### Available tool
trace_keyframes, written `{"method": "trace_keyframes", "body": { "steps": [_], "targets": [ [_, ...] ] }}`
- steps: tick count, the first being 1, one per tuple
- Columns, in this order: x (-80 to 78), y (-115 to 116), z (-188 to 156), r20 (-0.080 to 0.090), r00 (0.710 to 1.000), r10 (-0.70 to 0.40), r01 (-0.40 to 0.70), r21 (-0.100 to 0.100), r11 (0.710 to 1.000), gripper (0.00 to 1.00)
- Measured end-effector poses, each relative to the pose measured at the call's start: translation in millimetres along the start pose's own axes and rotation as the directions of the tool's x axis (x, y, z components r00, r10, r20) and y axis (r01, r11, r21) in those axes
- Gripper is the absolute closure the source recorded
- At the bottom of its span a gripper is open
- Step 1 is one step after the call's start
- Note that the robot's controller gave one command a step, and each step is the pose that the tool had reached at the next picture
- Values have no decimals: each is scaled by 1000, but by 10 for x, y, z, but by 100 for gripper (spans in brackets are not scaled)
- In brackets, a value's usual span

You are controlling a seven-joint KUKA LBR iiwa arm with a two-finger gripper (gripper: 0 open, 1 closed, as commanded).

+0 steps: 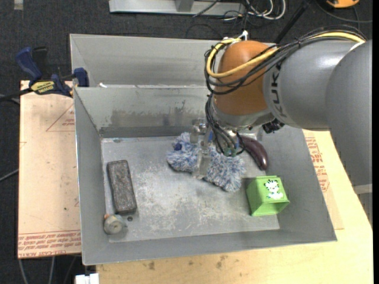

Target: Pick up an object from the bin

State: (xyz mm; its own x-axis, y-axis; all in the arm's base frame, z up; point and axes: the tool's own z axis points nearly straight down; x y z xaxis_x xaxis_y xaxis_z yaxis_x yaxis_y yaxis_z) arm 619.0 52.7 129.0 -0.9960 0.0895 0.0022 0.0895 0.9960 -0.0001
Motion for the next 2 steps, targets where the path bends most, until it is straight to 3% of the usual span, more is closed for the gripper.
{"method": "trace_keyframes", "body": {
  "steps": [2],
  "targets": [
    [22,-6,242,4,1000,2,-2,-1,1000,0]
  ]
}}
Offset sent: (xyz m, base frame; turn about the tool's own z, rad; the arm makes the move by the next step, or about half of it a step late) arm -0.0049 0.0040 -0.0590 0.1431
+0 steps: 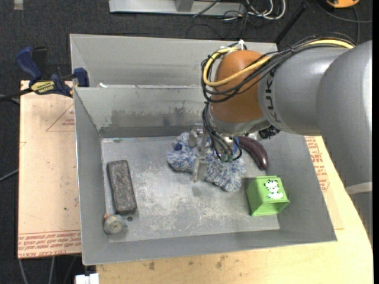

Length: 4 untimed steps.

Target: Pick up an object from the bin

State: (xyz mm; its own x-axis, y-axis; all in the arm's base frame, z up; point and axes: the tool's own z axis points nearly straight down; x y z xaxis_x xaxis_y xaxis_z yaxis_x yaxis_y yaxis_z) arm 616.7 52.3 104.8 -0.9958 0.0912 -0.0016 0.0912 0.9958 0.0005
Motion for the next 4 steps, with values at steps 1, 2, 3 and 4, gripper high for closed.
{"method": "trace_keyframes", "body": {
  "steps": [1,2,3,4],
  "targets": [
    [-88,334,89,2,979,-203,203,-2,979,100],
    [-88,333,89,2,979,-203,203,-2,979,100],
    [4,313,-206,-10,979,-203,203,-1,979,100],
    [49,490,-849,-2,972,-235,235,0,972,100]
  ]
}}
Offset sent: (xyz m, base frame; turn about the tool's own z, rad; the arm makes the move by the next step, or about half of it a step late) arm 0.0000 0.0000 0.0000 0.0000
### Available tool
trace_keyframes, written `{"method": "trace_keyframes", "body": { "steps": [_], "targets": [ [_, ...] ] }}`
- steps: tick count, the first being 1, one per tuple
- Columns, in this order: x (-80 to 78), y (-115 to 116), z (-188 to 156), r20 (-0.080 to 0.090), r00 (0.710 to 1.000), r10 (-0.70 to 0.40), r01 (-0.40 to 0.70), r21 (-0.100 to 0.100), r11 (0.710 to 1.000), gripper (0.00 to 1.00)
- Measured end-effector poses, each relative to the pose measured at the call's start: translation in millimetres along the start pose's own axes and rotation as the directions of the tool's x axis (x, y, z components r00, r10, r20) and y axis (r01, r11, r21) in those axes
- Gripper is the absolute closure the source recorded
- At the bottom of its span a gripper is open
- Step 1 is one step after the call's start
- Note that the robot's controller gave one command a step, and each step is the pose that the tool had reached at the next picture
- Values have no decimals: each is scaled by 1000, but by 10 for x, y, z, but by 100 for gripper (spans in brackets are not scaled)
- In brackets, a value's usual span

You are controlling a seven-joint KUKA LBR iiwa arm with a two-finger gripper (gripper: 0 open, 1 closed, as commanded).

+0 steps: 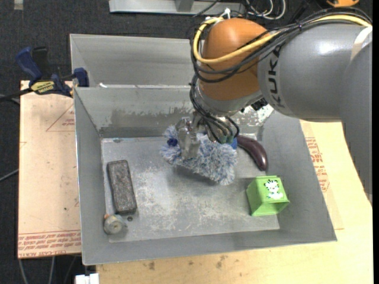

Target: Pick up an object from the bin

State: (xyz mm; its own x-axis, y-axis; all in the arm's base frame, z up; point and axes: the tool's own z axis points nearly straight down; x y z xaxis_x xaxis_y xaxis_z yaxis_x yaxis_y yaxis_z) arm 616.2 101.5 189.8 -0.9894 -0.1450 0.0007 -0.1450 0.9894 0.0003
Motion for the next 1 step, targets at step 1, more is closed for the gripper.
{"method": "trace_keyframes", "body": {
  "steps": [1],
  "targets": [
    [-31,76,-311,10,1000,-13,13,-1,1000,100]
  ]
}}
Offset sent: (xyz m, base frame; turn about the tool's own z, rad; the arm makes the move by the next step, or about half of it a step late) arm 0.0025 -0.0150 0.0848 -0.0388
